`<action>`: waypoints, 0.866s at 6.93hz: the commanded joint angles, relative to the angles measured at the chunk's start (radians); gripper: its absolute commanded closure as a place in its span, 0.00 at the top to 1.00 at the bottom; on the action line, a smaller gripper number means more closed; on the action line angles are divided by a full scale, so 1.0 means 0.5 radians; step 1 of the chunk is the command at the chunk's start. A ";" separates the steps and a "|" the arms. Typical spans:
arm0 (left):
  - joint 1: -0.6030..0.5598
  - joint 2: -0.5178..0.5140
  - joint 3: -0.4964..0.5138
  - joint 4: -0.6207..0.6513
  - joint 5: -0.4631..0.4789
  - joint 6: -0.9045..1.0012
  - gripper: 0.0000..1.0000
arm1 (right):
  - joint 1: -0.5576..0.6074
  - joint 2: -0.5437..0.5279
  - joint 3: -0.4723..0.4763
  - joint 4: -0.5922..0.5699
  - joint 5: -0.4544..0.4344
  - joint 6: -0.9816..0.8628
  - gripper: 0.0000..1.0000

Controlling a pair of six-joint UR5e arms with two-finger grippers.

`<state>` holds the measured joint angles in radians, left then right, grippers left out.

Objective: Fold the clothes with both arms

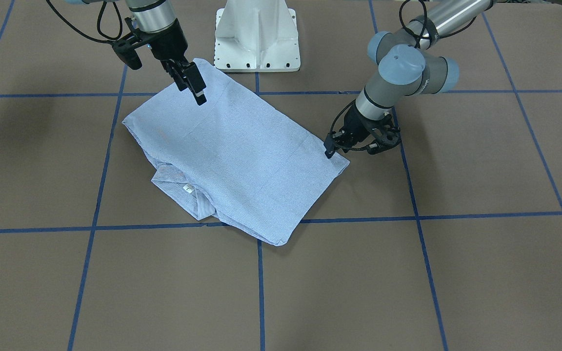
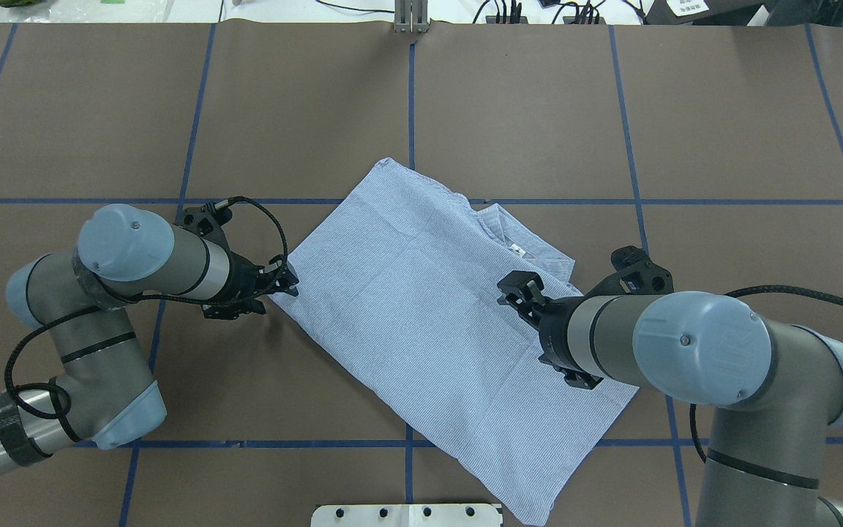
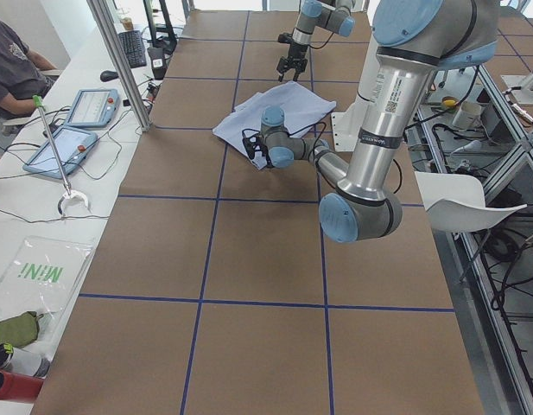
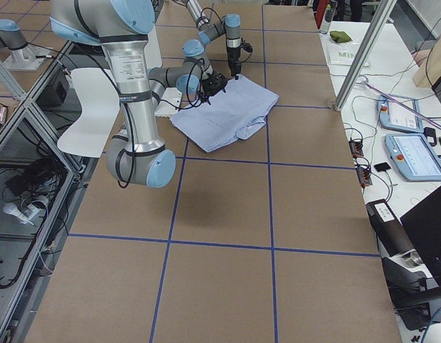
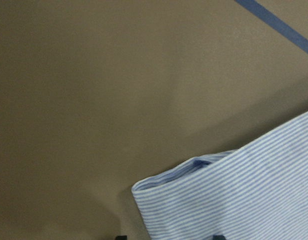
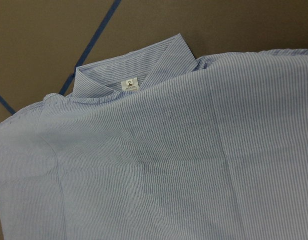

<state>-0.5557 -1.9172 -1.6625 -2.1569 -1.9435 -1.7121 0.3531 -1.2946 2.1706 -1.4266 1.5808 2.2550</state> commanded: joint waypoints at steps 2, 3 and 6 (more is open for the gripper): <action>0.004 -0.019 0.009 0.000 0.000 0.003 0.61 | 0.002 0.003 -0.009 -0.003 0.001 0.000 1.00; 0.004 -0.016 0.009 0.000 0.000 0.003 0.44 | 0.002 0.003 -0.009 -0.003 0.004 0.000 1.00; 0.004 -0.019 0.009 0.000 0.000 0.006 0.00 | 0.006 0.000 -0.009 -0.003 0.017 0.000 1.00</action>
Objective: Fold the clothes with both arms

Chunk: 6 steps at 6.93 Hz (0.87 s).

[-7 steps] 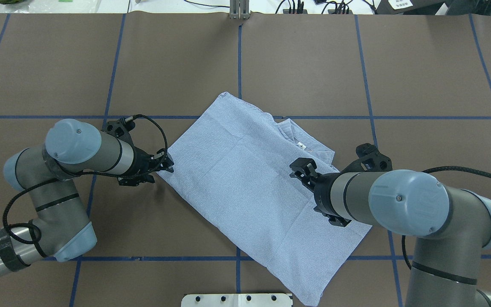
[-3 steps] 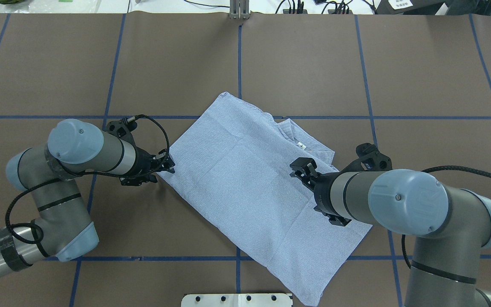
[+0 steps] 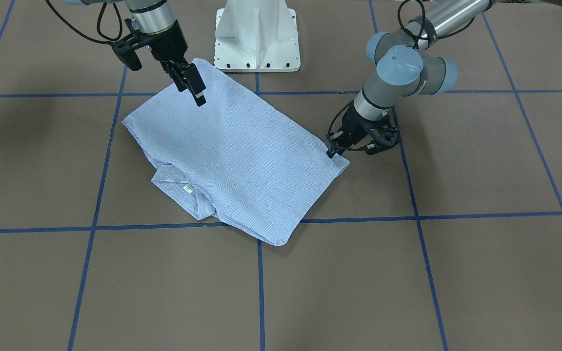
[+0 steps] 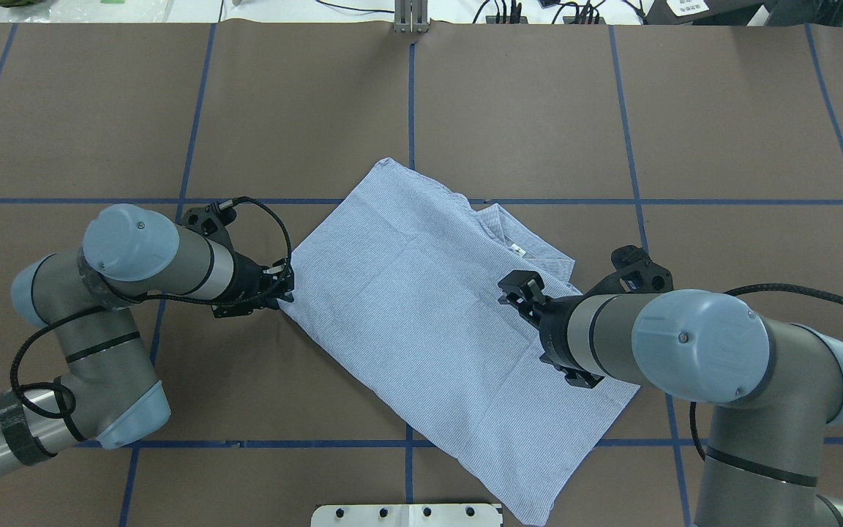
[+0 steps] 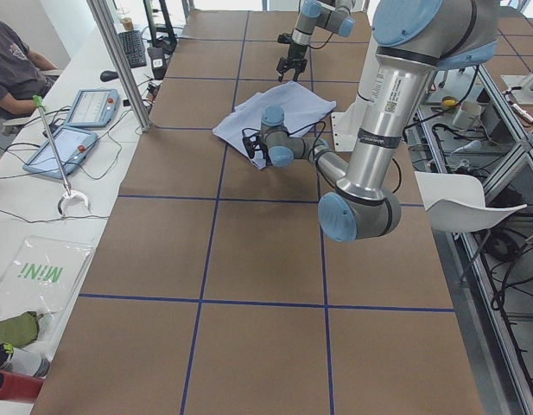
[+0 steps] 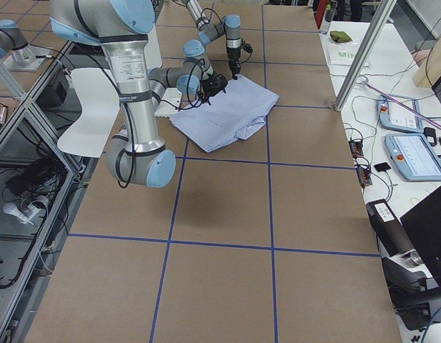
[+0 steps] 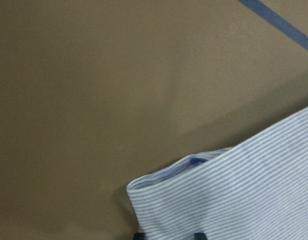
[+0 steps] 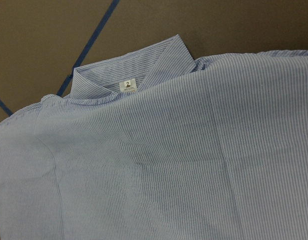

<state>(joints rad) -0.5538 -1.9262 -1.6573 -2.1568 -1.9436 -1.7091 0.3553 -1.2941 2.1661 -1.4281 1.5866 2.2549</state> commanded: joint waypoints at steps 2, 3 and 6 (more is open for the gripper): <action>-0.006 0.002 -0.017 0.003 0.000 0.003 0.00 | 0.007 -0.001 0.000 0.000 0.005 0.000 1.00; -0.036 0.011 -0.045 0.043 0.000 0.007 0.00 | 0.010 -0.001 0.000 0.000 0.011 0.000 1.00; -0.095 -0.007 -0.067 0.255 0.028 0.356 0.64 | 0.023 -0.001 -0.003 0.000 0.021 -0.003 1.00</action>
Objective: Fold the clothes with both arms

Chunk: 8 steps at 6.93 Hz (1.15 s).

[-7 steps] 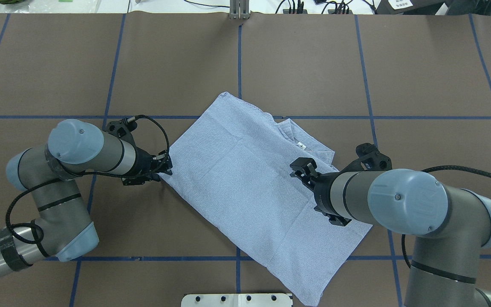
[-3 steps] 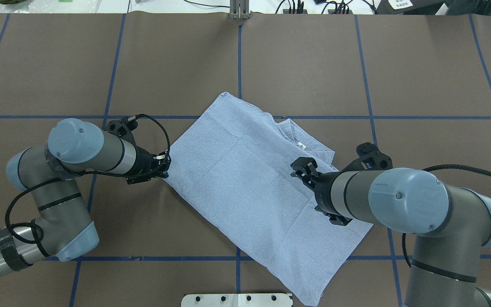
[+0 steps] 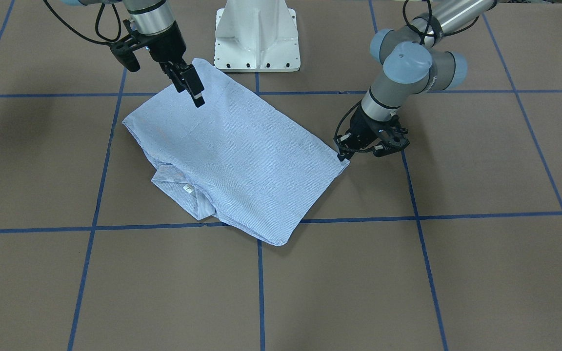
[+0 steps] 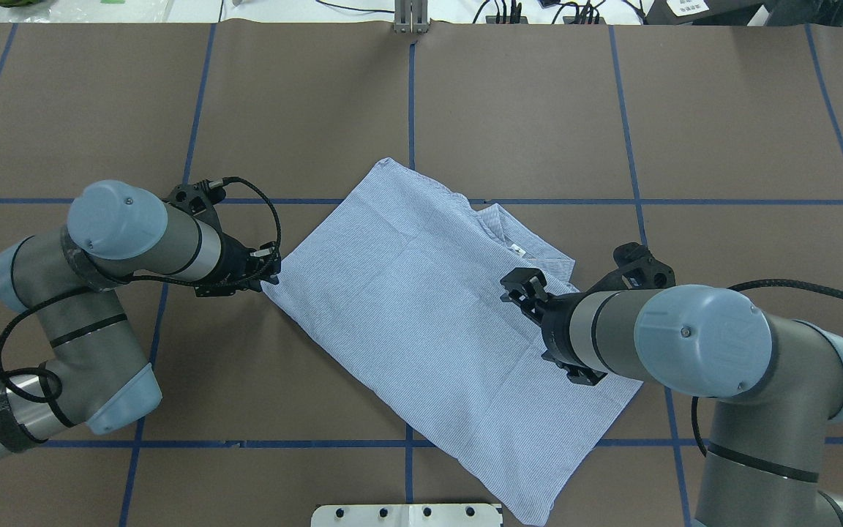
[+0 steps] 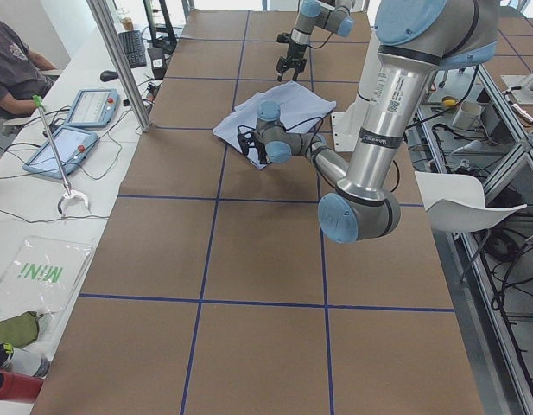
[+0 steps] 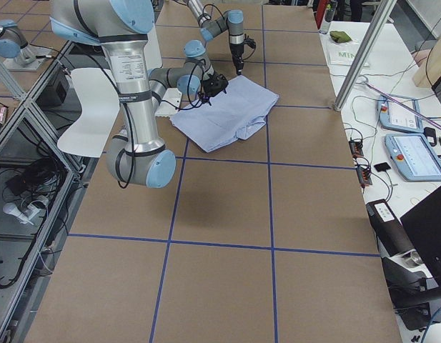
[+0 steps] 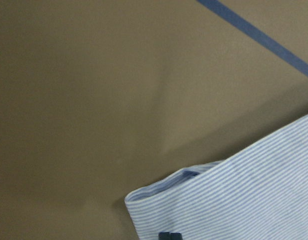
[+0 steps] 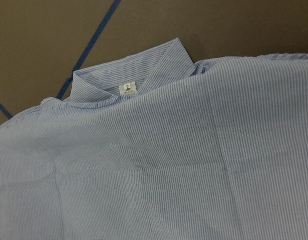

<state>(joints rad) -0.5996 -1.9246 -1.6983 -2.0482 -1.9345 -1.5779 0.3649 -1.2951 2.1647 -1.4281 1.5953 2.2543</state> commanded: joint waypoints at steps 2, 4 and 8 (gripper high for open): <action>0.018 -0.050 0.061 0.041 0.003 0.094 0.73 | 0.007 -0.002 -0.001 0.000 0.003 -0.002 1.00; 0.018 -0.084 0.129 0.034 0.006 0.100 0.72 | 0.007 0.004 -0.001 0.000 0.003 0.001 1.00; 0.027 -0.087 0.123 0.037 0.009 0.085 0.00 | 0.010 0.001 0.000 -0.003 0.003 0.001 1.00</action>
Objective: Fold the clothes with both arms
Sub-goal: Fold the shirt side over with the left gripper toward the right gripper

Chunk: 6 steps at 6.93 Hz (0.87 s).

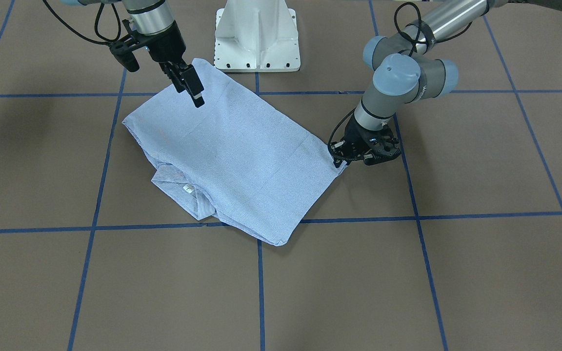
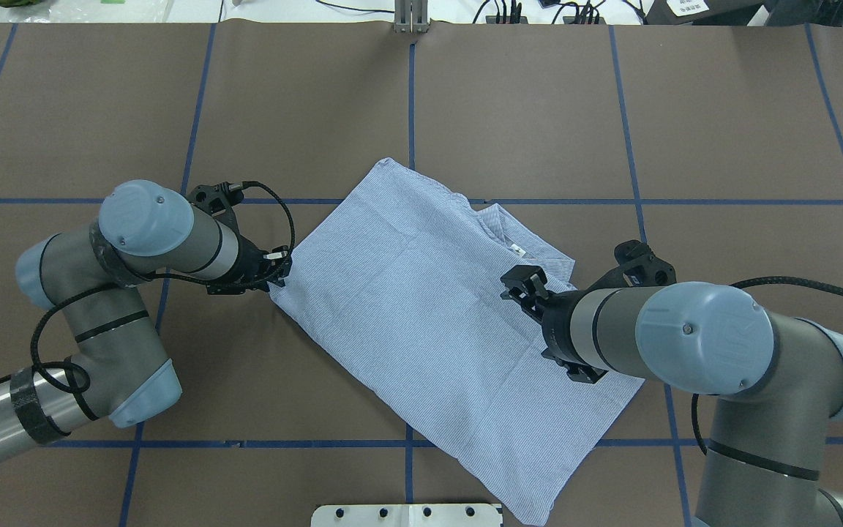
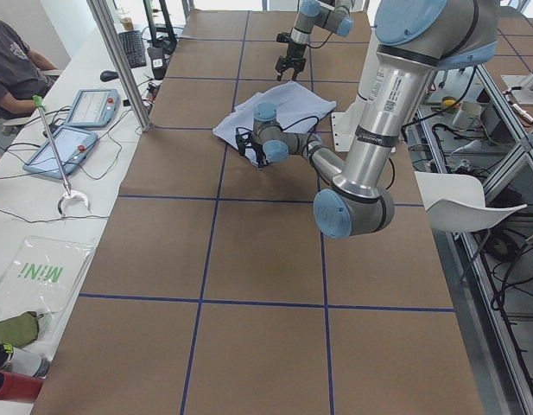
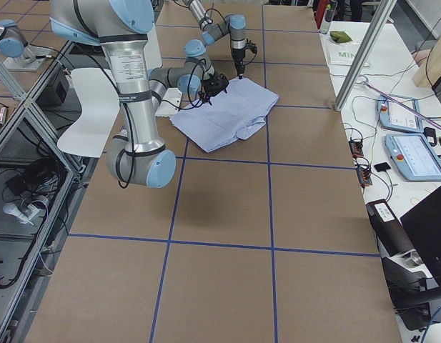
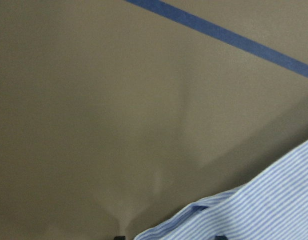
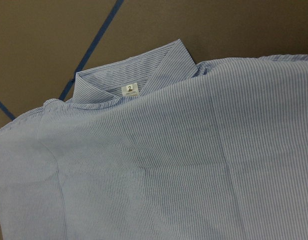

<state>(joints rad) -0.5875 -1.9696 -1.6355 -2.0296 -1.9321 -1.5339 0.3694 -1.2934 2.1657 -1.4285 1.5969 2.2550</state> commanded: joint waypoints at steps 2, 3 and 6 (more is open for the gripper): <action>0.000 0.009 -0.039 0.003 0.002 -0.006 0.00 | 0.007 -0.003 0.001 -0.002 0.000 0.000 1.00; -0.009 0.015 -0.070 0.034 0.002 0.012 0.00 | 0.025 0.000 0.001 -0.002 0.024 0.000 1.00; -0.346 -0.341 0.366 0.028 0.057 0.328 0.00 | 0.157 -0.015 0.001 -0.002 0.193 -0.003 1.00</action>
<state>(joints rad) -0.6878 -2.0348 -1.5836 -2.0101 -1.9135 -1.4200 0.4318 -1.2976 2.1660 -1.4297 1.6746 2.2540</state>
